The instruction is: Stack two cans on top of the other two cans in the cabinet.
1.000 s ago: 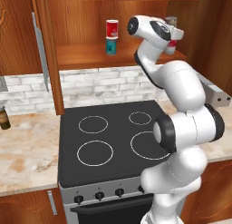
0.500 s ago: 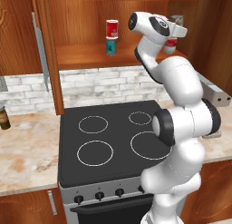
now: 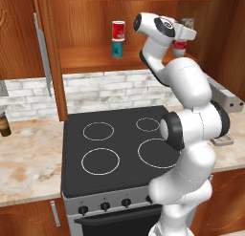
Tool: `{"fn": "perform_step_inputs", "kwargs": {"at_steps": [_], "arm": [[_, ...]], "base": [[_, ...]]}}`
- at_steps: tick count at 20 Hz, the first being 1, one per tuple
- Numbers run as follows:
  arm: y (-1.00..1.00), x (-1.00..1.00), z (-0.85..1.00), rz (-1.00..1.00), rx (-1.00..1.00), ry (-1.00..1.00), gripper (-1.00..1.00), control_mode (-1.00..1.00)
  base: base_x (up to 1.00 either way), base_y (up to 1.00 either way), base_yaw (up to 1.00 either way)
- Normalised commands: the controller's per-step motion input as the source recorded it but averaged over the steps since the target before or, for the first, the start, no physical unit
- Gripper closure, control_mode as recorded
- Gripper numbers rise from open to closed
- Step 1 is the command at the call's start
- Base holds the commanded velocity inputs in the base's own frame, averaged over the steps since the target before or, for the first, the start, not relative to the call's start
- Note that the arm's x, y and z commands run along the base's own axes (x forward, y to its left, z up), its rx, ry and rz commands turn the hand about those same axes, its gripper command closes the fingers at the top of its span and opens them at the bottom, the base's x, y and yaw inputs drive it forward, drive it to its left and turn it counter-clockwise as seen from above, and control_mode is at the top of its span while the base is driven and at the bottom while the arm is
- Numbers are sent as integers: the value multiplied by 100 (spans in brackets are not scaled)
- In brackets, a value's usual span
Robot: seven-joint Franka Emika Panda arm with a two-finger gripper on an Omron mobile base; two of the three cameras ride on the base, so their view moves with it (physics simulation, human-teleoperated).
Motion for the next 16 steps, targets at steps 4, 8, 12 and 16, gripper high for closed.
{"fn": "perform_step_inputs", "kwargs": {"at_steps": [4,8,12,16], "arm": [[0,1,-11,-3,0,5,100,-100],[0,0,-11,-1,1,7,100,-100],[0,0,-9,0,3,5,100,-100],[0,0,-9,0,4,3,100,-100]], "base": [[0,0,0],[0,0,0],[0,0,0],[0,0,0]]}}
